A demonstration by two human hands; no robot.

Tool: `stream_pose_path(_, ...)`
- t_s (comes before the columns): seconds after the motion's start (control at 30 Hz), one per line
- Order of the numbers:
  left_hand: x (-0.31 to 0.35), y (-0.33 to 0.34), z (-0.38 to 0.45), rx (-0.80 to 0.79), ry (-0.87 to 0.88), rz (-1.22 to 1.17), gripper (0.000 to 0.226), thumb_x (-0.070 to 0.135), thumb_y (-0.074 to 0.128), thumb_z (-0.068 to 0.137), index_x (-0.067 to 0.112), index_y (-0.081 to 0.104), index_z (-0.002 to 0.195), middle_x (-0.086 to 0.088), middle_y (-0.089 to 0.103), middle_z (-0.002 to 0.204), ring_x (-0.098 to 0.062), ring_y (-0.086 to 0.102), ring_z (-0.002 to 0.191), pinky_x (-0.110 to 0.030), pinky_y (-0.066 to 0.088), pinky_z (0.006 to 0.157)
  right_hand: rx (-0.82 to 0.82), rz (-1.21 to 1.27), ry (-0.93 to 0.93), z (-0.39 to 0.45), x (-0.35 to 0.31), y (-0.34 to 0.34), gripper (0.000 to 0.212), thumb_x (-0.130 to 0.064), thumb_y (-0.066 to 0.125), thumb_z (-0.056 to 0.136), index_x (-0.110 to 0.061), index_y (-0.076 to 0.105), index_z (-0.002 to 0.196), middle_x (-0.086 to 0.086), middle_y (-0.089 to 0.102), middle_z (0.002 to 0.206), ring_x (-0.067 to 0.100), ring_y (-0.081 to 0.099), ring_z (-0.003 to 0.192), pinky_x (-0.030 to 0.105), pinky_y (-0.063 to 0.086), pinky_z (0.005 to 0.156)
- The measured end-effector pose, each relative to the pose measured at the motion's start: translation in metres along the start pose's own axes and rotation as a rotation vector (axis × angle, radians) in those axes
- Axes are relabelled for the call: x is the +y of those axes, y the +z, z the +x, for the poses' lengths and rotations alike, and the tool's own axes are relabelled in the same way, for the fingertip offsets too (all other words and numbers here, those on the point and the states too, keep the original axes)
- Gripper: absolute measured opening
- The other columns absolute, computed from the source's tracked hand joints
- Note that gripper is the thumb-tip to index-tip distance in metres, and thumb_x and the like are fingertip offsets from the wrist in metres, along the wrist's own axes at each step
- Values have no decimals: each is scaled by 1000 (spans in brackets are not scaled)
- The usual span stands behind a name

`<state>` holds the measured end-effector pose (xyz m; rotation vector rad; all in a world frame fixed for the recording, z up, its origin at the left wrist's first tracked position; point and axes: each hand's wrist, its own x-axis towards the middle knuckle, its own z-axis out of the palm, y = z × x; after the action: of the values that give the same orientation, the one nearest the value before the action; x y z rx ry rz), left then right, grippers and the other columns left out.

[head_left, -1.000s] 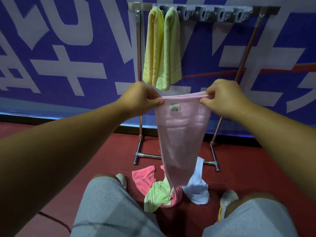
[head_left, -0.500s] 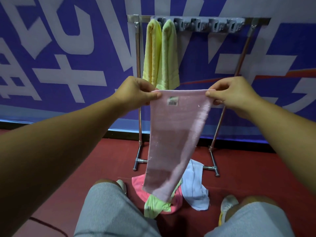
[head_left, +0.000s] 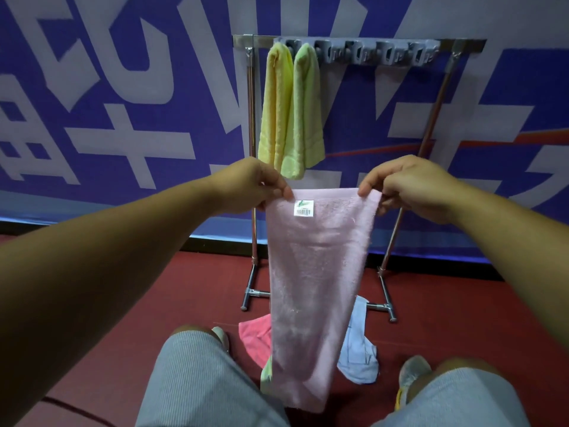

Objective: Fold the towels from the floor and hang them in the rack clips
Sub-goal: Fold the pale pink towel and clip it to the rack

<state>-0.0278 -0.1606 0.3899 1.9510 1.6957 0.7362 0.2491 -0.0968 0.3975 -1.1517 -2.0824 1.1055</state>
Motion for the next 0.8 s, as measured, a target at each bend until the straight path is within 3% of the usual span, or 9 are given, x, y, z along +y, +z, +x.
stream_pose_path(0.13,2,5,0,55,-5,135,24,10,57,96,22,75,106,-2,73,92,-17,72,78,-28,60,77,-76,-158,-110,-9,-11,7,25,12,60,84,-7,74,94,20,74,86,20,67,70,32,59,77)
stream_pose_path(0.27,8,10,2,105,16,126,23,10,58,95,21,74,109,6,70,79,-5,67,67,-9,49,56,27,-359,-293,-4,-21,22,10,-15,76,82,-24,74,84,-4,68,99,-8,58,76,21,47,82)
stream_pose_path(0.33,13,12,3,112,38,115,22,11,60,94,20,74,108,6,68,73,-4,65,62,-10,51,55,63,-412,-364,-1,-28,30,9,-22,76,83,-30,72,82,-15,64,104,-15,56,87,17,41,87)
stream_pose_path(0.43,23,15,4,88,84,10,17,16,66,92,20,76,106,0,73,78,-11,71,72,-23,60,72,128,-366,-385,2,-37,42,12,-23,75,83,-34,71,80,-14,68,82,-8,61,80,21,48,81)
stream_pose_path(0.53,32,13,2,30,100,-195,17,24,65,93,12,76,99,-15,74,93,-28,72,92,-42,59,85,212,-304,-387,3,-41,51,11,-26,78,80,-32,70,82,-9,70,81,4,64,84,27,53,82)
stream_pose_path(0.6,34,12,-2,-16,104,-352,29,28,61,94,2,74,100,-24,72,99,-36,69,100,-48,56,92,285,-254,-375,3,-42,53,23,-24,81,77,-25,59,85,-8,68,78,2,62,75,16,52,71)
stream_pose_path(0.67,36,13,-5,-10,125,-352,37,38,66,90,3,74,100,-22,73,96,-34,70,97,-47,57,91,331,-246,-368,1,-44,54,32,-23,82,76,-20,52,85,-7,67,76,1,59,71,11,47,63)
stream_pose_path(0.73,38,16,-8,55,156,-218,41,46,71,81,10,76,101,-13,75,90,-25,72,88,-41,60,83,326,-269,-365,-1,-44,55,33,-24,82,76,-18,51,86,-6,68,78,6,61,76,14,48,65)
stream_pose_path(0.8,38,17,-8,92,177,-181,37,40,73,79,11,76,103,-9,76,88,-21,73,84,-37,61,79,303,-270,-361,-3,-43,56,34,-25,82,77,-17,51,88,-6,68,79,7,63,80,18,50,69)
